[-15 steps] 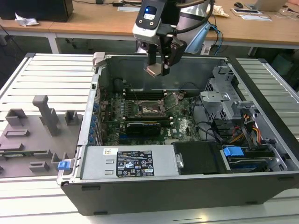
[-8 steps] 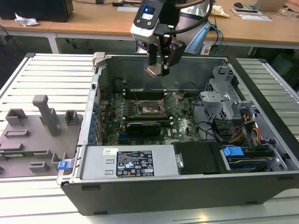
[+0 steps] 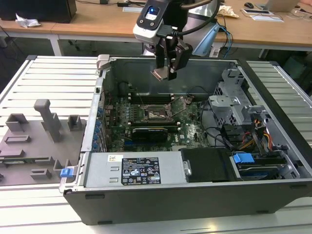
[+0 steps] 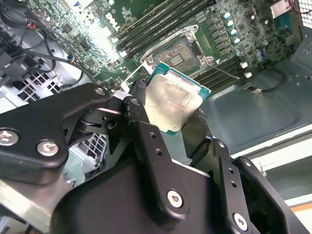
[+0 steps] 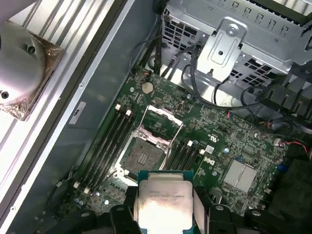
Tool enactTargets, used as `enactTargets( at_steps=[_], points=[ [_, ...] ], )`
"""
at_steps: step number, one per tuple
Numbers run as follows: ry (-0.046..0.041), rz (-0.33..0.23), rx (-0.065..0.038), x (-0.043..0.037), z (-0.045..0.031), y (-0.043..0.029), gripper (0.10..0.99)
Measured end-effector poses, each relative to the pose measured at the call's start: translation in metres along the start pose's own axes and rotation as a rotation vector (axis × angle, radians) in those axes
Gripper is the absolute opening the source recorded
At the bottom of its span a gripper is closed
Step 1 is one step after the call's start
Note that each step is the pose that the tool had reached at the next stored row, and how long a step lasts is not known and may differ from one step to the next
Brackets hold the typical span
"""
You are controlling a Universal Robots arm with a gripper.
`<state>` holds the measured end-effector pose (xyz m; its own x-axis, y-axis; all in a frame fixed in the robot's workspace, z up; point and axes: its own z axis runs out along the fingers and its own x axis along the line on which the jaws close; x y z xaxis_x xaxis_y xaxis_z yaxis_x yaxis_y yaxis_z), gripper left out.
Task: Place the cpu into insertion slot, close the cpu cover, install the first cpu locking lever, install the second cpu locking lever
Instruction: 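Place the cpu into insertion slot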
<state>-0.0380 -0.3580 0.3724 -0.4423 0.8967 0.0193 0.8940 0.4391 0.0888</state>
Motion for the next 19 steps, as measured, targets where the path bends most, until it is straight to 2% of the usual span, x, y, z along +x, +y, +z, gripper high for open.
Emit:
enactTargets(
  at_steps=[3,10,13,15,19],
  points=[
    [-0.0023,0.025,0.000,0.0000,0.0002,0.0000,0.537],
    [-0.0141,0.151,-0.003,0.0000,0.0014,-0.0001,0.537],
    [-0.0195,0.212,-0.004,0.0000,0.0024,-0.0002,0.537],
    [-0.0270,0.298,-0.005,0.0000,0.0039,-0.0003,0.537],
    [-0.0281,0.308,-0.005,-0.0001,0.0066,-0.0006,0.537]
  ],
)
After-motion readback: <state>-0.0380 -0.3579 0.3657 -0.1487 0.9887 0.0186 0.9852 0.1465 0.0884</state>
